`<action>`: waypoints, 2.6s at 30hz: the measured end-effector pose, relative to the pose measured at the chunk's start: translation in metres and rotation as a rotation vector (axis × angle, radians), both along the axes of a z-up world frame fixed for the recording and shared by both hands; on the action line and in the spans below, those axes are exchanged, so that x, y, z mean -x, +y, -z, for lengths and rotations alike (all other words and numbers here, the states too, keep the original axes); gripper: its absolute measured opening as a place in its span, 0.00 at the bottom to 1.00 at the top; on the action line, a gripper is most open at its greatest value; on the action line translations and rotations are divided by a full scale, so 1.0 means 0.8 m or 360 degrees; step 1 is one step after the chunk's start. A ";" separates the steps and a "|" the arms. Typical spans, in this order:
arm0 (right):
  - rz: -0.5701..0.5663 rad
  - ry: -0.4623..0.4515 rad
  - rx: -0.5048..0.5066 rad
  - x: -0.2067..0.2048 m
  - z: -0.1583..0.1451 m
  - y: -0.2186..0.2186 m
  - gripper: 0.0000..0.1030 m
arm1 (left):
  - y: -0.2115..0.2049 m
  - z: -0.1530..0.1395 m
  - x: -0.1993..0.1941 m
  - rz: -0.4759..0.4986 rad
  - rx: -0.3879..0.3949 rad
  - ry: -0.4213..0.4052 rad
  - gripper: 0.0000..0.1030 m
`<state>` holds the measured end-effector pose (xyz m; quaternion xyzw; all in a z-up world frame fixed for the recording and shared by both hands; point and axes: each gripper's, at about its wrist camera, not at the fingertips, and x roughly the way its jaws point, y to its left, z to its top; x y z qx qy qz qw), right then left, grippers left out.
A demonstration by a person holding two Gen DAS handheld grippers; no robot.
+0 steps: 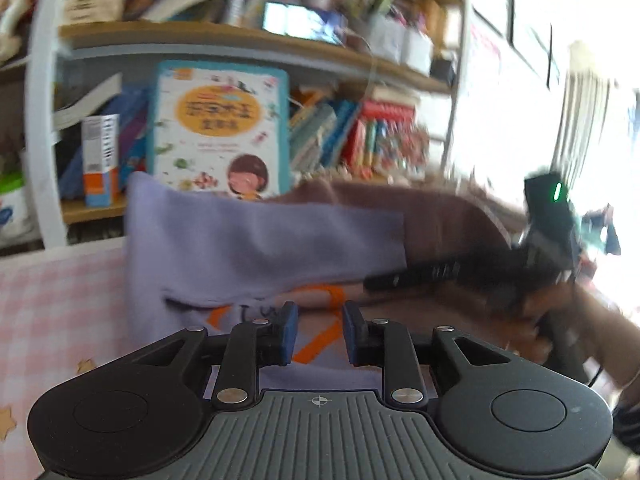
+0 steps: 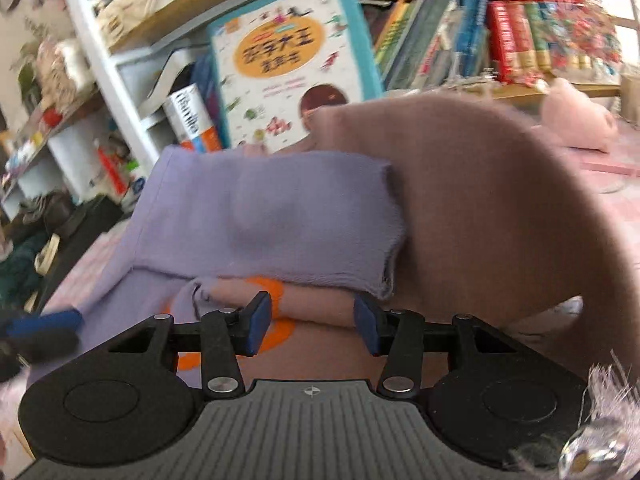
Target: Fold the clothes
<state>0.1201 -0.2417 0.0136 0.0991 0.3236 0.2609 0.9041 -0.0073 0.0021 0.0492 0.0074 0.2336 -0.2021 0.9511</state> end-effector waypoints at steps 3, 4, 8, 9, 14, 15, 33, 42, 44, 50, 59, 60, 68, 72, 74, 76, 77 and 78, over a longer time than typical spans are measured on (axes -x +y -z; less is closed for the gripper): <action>0.0062 -0.0032 -0.0012 -0.011 -0.012 -0.020 0.43 | -0.001 0.013 -0.004 -0.0036 -0.0032 0.0058 0.24; 0.0082 -0.0044 -0.0018 -0.015 -0.016 -0.027 0.43 | 0.001 0.018 -0.005 -0.0054 -0.0031 0.0087 0.24; 0.0172 -0.0170 0.0019 -0.043 -0.038 -0.044 0.42 | 0.020 0.040 -0.006 -0.0157 -0.0052 0.0209 0.24; 0.0188 -0.0190 0.0043 -0.056 -0.042 -0.045 0.42 | 0.025 0.044 -0.004 -0.0183 -0.0058 0.0232 0.24; 0.0326 -0.0350 0.0423 -0.122 -0.037 -0.026 0.42 | 0.051 0.053 0.011 -0.0311 -0.0072 0.0266 0.24; 0.0360 -0.0370 0.0504 -0.132 -0.033 -0.022 0.40 | 0.055 0.051 0.014 -0.0332 -0.0075 0.0258 0.24; 0.0144 -0.0105 0.0590 0.029 0.017 -0.010 0.47 | -0.027 0.016 -0.060 0.0030 -0.0173 0.0091 0.25; 0.0144 -0.0128 0.0646 0.062 0.028 -0.028 0.41 | -0.075 0.015 -0.083 0.0136 -0.0314 0.0019 0.25; 0.0162 -0.0120 0.0627 0.066 0.029 -0.030 0.41 | -0.086 0.013 -0.089 0.0149 -0.0346 -0.0012 0.25; 0.0164 -0.0105 0.0558 0.097 0.030 -0.033 0.41 | -0.127 0.023 -0.112 0.0237 -0.0454 -0.0064 0.25; 0.0254 -0.0129 0.0503 0.113 0.033 -0.040 0.28 | -0.181 0.041 -0.136 0.0333 -0.0646 -0.0146 0.25; 0.0251 -0.0136 0.0508 0.114 0.033 -0.039 0.28 | -0.183 0.037 -0.139 0.0333 -0.0623 -0.0152 0.25; 0.0225 -0.0171 0.0509 0.115 0.036 -0.039 0.30 | -0.210 0.058 -0.192 0.0260 -0.0733 -0.0052 0.25; 0.0219 -0.0172 0.0508 0.115 0.036 -0.039 0.30 | -0.217 0.067 -0.204 0.0226 -0.0759 -0.0037 0.25; 0.0215 -0.0169 0.0512 0.115 0.036 -0.039 0.30 | -0.217 0.070 -0.208 0.0220 -0.0760 -0.0038 0.23; 0.0213 -0.0168 0.0516 0.115 0.035 -0.038 0.30 | -0.211 0.070 -0.216 0.0205 -0.0709 0.0005 0.07; 0.0212 -0.0169 0.0515 0.114 0.035 -0.039 0.30 | -0.204 0.067 -0.219 0.0188 -0.0673 0.0027 0.06; 0.0212 -0.0171 0.0510 0.114 0.035 -0.040 0.30 | -0.197 0.065 -0.223 0.0169 -0.0637 0.0047 0.05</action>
